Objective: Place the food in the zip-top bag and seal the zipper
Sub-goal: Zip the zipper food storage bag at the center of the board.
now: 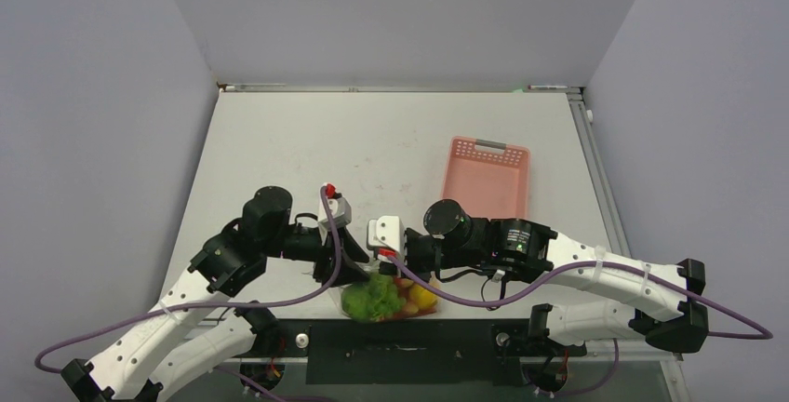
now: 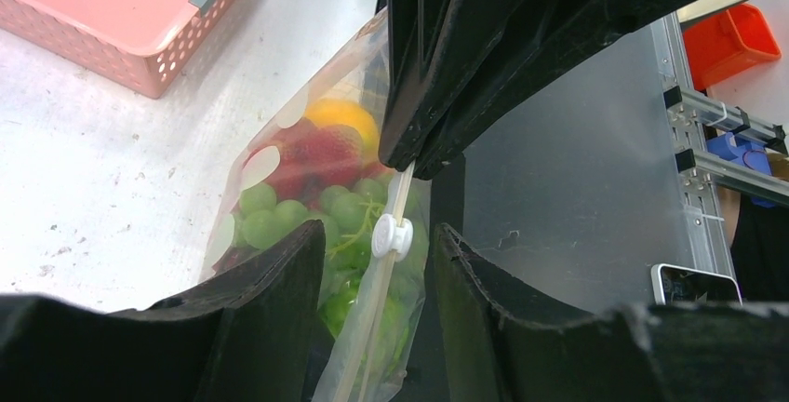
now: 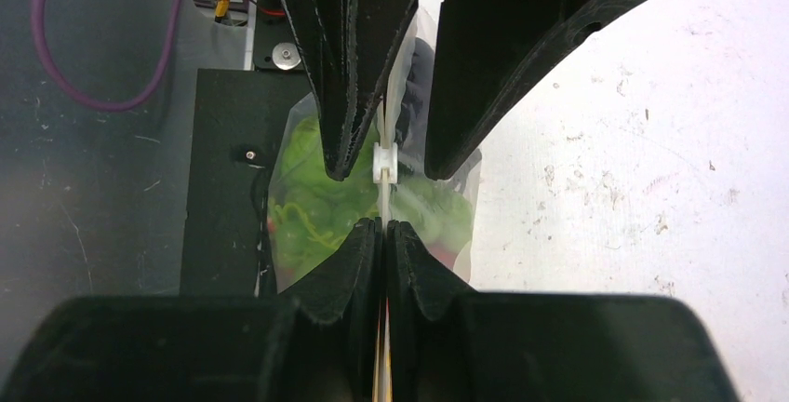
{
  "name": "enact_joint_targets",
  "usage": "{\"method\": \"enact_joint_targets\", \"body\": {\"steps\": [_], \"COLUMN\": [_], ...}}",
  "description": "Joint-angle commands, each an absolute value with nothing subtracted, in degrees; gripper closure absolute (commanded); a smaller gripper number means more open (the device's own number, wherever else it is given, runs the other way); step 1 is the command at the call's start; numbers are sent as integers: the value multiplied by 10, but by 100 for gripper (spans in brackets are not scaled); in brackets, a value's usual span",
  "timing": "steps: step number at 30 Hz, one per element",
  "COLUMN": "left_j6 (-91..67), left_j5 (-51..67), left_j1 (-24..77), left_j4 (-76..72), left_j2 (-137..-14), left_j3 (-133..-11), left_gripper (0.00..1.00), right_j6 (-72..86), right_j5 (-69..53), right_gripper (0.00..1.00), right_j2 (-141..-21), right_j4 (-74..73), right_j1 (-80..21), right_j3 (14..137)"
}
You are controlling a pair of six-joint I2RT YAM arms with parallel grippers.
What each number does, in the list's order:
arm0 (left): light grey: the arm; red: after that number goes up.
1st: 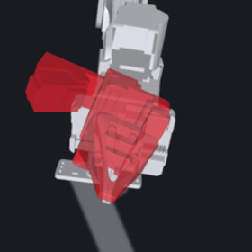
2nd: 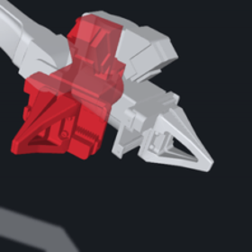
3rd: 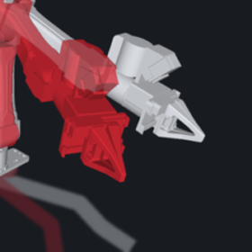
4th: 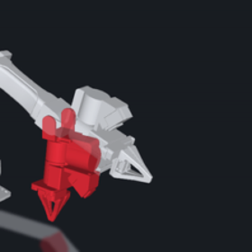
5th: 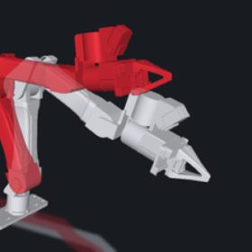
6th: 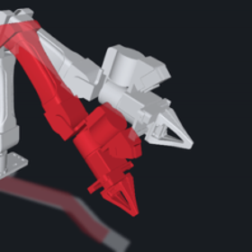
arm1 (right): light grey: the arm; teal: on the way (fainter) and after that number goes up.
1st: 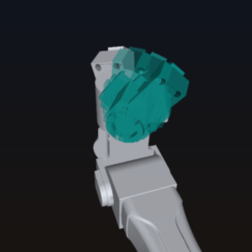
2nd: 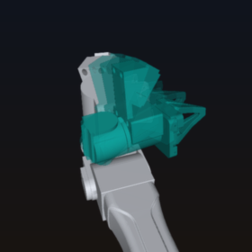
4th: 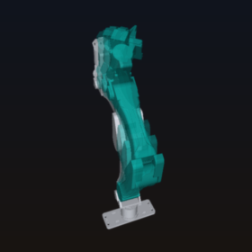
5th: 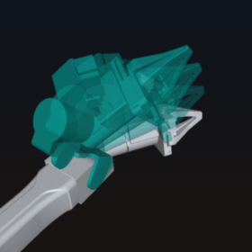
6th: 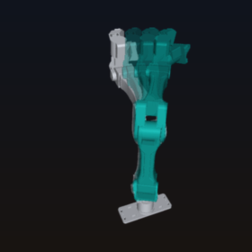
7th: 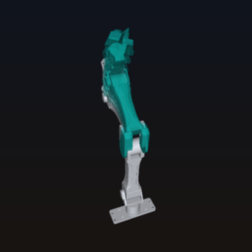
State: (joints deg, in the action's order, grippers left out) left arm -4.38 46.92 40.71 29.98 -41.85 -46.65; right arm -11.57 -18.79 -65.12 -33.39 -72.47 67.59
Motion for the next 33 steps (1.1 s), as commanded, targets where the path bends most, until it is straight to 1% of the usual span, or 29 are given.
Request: {"method": "enact_joint_targets", "body": {"steps": [1,9,19,24,28,33], "left_j6": [-53,-53,-61,-61,-60,-51], "left_j5": [476,473,466,470,475,472], "left_j1": [408,408,407,408,408,408], "left_j4": [256,252,241,238,237,251], "left_j2": [-420,-421,-406,-406,-407,-405], "left_j3": [-464,-467,-466,-466,-466,-471], "left_gripper": [58,74,73,77,85,99], "right_j6": [-112,-111,-111,-110,-110,-109], "right_j5": [-184,-181,-183,-183,-181,-169], "right_gripper": [95,95,95,95,95,95], "right_j2": [-623,-621,-622,-622,-622,-620], "right_j4": [-272,-272,-270,-270,-270,-273], "right_j1": [-728,-728,-728,-728,-728,-728], "right_j3": [696,694,693,694,695,700]}}
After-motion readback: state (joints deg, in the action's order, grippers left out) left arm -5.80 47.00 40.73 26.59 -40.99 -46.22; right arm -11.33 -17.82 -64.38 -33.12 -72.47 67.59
